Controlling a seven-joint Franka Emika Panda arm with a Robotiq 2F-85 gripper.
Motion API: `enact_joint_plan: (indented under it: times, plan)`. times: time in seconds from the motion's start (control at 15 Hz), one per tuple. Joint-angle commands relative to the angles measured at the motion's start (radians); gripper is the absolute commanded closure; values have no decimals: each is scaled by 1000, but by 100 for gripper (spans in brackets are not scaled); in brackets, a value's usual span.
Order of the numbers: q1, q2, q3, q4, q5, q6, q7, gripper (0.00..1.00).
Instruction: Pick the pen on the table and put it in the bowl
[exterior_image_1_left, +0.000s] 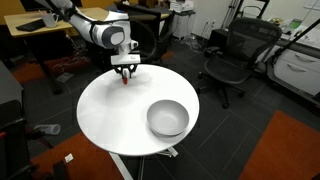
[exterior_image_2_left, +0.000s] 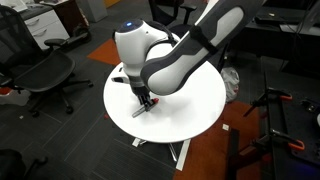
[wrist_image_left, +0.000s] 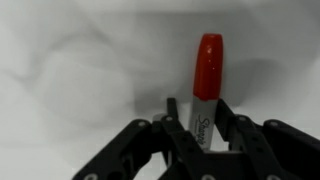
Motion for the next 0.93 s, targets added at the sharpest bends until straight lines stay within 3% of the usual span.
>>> enact_joint_plan:
  times: [0.0, 0.13, 0.2, 0.87]
  plan:
    - [-13, 21, 16, 28, -1, 3, -24, 88]
    - [-13, 22, 17, 32, 0, 4, -23, 100]
    - [-13, 22, 17, 32, 1, 3, -20, 94]
    - [-13, -152, 9, -143, 28, 162, 149, 94]
